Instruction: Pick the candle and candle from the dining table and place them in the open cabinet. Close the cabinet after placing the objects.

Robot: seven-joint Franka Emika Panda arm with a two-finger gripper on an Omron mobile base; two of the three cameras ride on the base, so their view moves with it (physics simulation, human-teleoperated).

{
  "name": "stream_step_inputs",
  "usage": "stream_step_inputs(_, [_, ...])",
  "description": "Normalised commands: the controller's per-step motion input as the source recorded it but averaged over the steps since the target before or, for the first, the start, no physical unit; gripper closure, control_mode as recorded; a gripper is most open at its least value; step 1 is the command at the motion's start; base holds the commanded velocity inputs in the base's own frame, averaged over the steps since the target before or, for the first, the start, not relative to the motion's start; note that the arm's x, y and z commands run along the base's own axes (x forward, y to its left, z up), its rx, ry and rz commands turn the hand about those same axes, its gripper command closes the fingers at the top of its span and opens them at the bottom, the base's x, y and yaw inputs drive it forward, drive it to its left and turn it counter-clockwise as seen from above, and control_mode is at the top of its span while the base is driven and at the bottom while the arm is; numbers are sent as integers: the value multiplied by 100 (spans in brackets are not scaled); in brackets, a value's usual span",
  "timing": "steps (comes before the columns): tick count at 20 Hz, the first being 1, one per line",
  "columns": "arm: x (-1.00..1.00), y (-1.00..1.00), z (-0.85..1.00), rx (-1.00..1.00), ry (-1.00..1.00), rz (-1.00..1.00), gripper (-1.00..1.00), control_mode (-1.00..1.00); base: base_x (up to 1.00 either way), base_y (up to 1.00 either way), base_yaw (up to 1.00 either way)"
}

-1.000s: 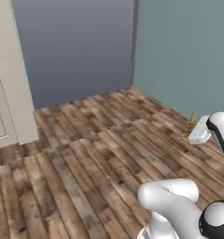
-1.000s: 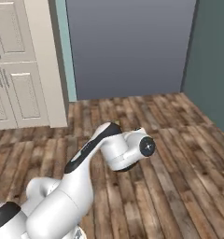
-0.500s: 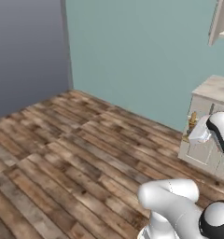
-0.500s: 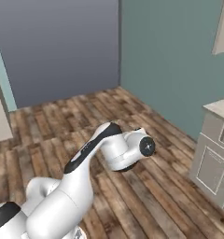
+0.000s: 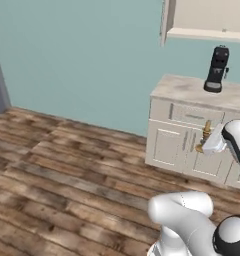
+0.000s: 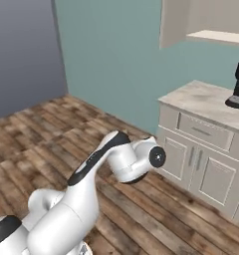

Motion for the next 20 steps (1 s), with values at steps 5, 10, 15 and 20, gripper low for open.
stream_step_inputs(5, [0, 0, 0, 0, 0, 0, 100, 100, 69, -14, -40])
stream_step_inputs(10, [0, 0, 0, 0, 0, 0, 100, 100, 97, 8, -32])
stream_step_inputs(15, [0, 0, 0, 0, 0, 0, 100, 100, 85, 23, -28])
stream_step_inputs(20, [0, 0, 0, 0, 0, 0, 100, 100, 66, 27, -26])
